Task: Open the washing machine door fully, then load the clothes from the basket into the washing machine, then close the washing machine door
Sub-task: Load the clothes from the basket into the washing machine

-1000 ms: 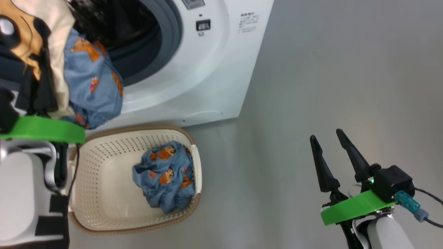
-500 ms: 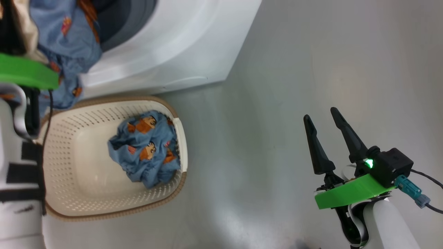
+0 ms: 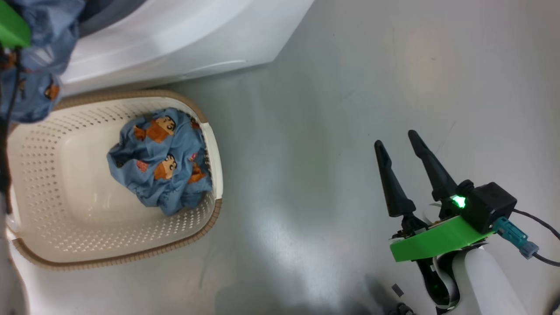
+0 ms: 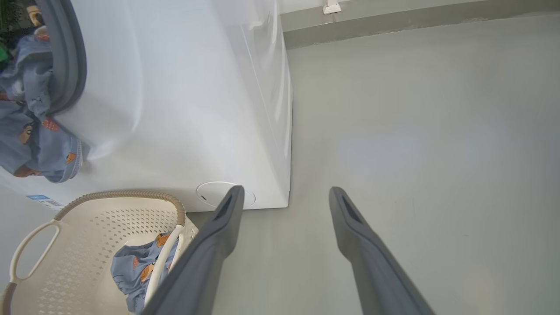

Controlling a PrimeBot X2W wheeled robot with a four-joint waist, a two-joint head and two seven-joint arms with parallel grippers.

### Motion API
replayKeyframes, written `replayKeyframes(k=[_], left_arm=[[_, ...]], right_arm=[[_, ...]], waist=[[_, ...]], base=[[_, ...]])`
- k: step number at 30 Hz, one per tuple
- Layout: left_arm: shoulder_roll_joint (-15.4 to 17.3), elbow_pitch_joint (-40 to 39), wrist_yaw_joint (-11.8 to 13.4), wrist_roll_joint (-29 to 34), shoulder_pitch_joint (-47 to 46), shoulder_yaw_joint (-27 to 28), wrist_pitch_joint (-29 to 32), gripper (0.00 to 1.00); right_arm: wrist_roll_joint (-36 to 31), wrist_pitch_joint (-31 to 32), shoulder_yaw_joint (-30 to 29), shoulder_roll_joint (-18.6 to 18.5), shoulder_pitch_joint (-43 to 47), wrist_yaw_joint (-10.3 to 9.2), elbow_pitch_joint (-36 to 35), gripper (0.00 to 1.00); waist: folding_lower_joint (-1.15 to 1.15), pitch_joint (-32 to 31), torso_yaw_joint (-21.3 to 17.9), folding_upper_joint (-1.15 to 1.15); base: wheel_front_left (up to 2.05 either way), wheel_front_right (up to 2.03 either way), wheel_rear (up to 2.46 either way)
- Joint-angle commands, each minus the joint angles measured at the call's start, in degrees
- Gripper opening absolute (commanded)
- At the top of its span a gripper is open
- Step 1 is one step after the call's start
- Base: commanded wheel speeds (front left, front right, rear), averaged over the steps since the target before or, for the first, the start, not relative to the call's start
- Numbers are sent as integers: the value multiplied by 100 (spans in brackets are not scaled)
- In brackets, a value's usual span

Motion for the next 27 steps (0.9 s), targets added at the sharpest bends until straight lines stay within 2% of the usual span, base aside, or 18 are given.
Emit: replayKeyframes(k=[1,10,13,18,22,26,27], left_arm=[[322,33,-12,24,-187,-8,48,0],[495,764,-2,99,-1005,-255,148,0],[527,893,76,93,-1215,-243,32,0],[564,545,273,228,-1349,-303,-205,0],[597,-37,309,216,-1182,-215,-215,0],[576,-1,296,162,-953,-160,-217,0],[572,-5,290,156,-921,-154,-217,38]], right_arm=[[76,-27,192,6,7,9,-121,100],[180,-27,443,6,63,9,-55,100],[202,-27,484,6,107,9,-39,100],[213,-27,515,6,133,9,-30,100],[225,-27,547,6,98,9,-25,100],[226,-27,550,6,84,9,11,100],[226,-27,545,6,79,9,19,100]], waist=[[0,134,-32,0],[0,225,-171,0],[0,212,-217,0],[0,209,-251,0],[0,230,-267,0],[0,193,-248,0],[0,184,-239,0]], base=[[0,0,0],[0,0,0],[0,0,0],[0,0,0],[0,0,0],[0,0,0],[0,0,0]])
